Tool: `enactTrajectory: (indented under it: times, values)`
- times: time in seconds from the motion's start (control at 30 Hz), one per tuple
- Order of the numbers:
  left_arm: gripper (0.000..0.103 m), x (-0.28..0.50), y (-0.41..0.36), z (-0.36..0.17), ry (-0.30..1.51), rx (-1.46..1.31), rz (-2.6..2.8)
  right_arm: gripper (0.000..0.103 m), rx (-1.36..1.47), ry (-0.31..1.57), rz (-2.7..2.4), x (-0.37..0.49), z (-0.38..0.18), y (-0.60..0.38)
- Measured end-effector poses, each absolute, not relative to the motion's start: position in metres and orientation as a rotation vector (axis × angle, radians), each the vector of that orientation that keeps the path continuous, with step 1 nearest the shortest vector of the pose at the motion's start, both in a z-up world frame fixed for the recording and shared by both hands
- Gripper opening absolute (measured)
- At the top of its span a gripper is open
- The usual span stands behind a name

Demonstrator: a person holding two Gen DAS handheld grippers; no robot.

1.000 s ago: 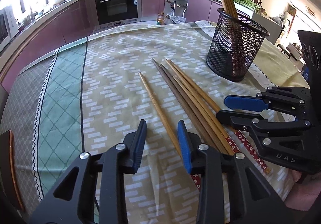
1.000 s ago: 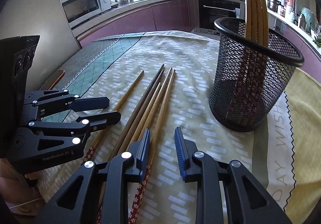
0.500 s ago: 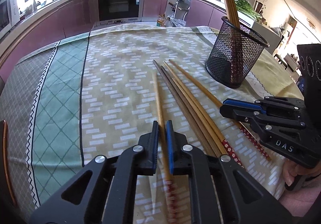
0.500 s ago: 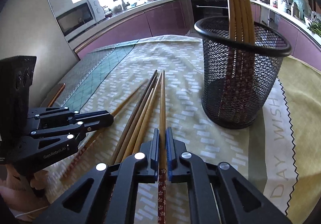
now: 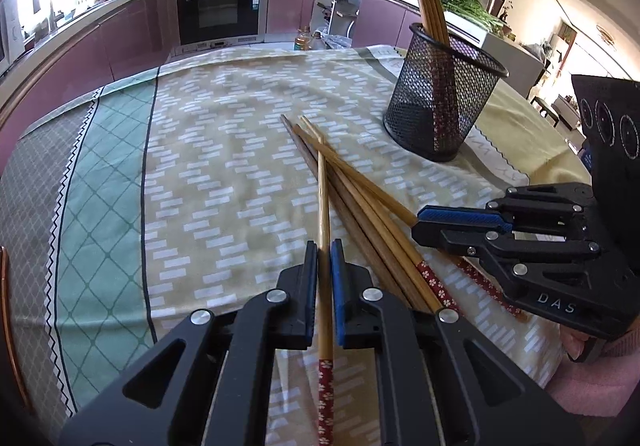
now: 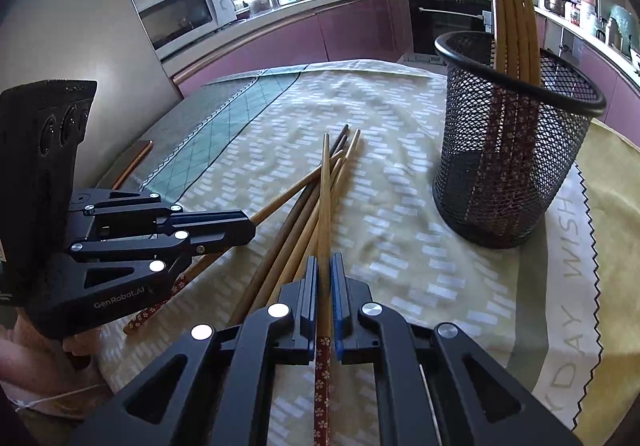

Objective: Organize utensils
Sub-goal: 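Lift the right tool's chopstick upright toward the mesh cup while the left tool lifts its own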

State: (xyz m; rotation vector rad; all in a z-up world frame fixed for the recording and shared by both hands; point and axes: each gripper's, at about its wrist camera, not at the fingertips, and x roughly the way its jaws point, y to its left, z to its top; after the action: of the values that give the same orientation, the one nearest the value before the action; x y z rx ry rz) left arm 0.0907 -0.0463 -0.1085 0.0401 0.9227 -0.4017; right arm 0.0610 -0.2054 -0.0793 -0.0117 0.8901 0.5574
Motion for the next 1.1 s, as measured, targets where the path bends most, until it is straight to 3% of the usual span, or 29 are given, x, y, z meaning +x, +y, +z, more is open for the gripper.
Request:
enactTrajectory:
  times: [0.33, 0.6, 1.1]
  values:
    - [0.011, 0.100, -0.049, -0.111, 0.945, 0.055, -0.438, 0.007, -0.035, 0.901, 0.552, 0.073, -0.081, -0.202]
    - [0.008, 0.109, -0.052, -0.111, 0.947, 0.055, -0.426, 0.006, -0.025, 0.894, 0.555, 0.077, -0.080, -0.206]
    - [0.007, 0.096, -0.043, -0.077, 0.870, -0.006, -0.475, 0.006, 0.022, 0.753, 0.571, 0.060, -0.040, -0.225]
